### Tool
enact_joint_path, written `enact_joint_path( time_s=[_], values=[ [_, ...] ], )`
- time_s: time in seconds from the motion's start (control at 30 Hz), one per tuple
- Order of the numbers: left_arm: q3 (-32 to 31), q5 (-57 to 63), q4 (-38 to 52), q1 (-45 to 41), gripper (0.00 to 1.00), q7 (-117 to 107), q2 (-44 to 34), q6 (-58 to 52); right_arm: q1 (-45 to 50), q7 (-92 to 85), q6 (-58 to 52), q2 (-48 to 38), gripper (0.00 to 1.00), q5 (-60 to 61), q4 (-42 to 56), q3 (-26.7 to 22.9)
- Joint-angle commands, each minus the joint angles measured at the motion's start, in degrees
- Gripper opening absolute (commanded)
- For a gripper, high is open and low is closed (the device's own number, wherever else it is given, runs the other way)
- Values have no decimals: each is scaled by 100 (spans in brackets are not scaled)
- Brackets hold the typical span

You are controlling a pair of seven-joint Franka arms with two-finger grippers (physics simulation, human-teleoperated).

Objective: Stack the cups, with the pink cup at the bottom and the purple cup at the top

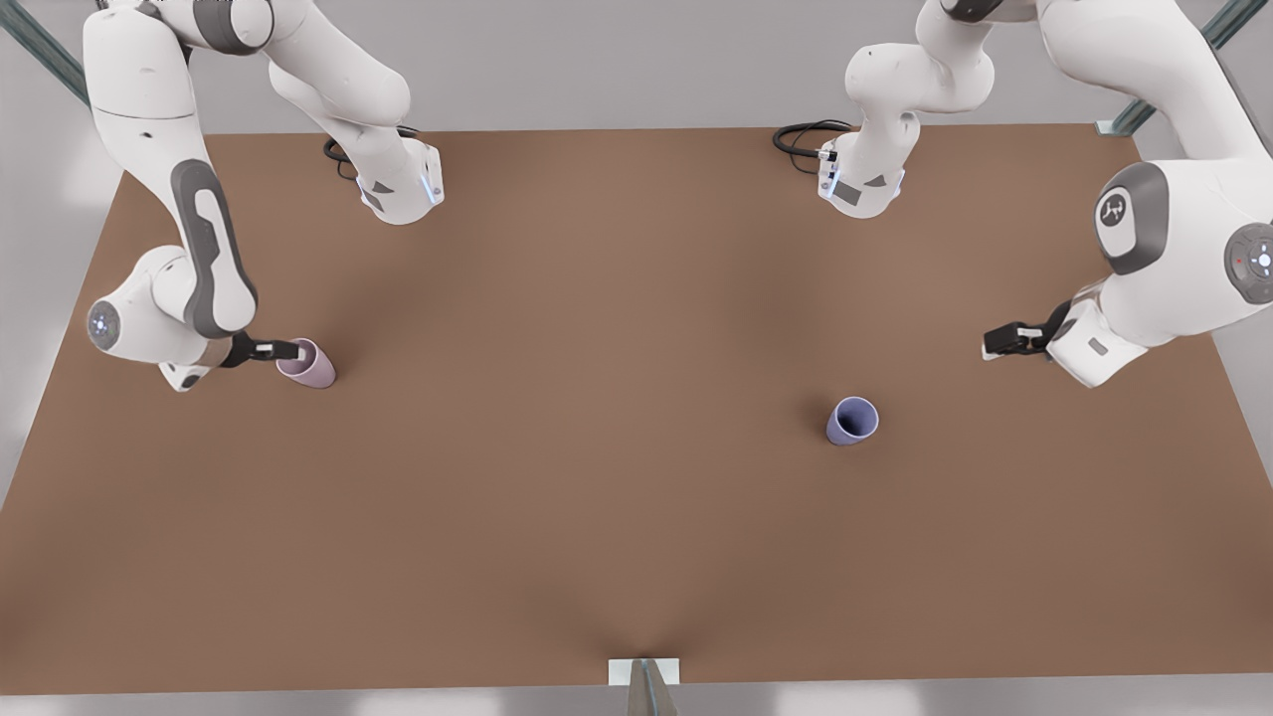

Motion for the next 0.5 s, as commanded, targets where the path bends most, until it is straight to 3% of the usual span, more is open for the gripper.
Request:
enact_joint_path(
  time_s=[0.0,0.03,0.07,0.1,0.13,0.37,0.47],
  values=[
    [3,11,16,-4,100,67,-14,-19,9,-620,322,54,87,1,-1,0],
    [3,11,24,4,100,67,-23,-10,26,-620,331,89,60,1,17,0],
    [3,11,24,4,100,76,-23,-19,44,-620,392,98,43,1,17,0],
    [3,11,24,4,100,76,-23,-19,53,-612,401,107,29,10,17,9],
    [3,11,24,-4,100,76,-23,-19,61,-603,410,107,21,10,17,9],
    [12,20,60,-4,100,76,12,-19,167,-533,357,54,21,10,113,61],
    [12,20,60,4,100,67,-14,-37,869,354,155,28,21,1,693,70]
  ],
)
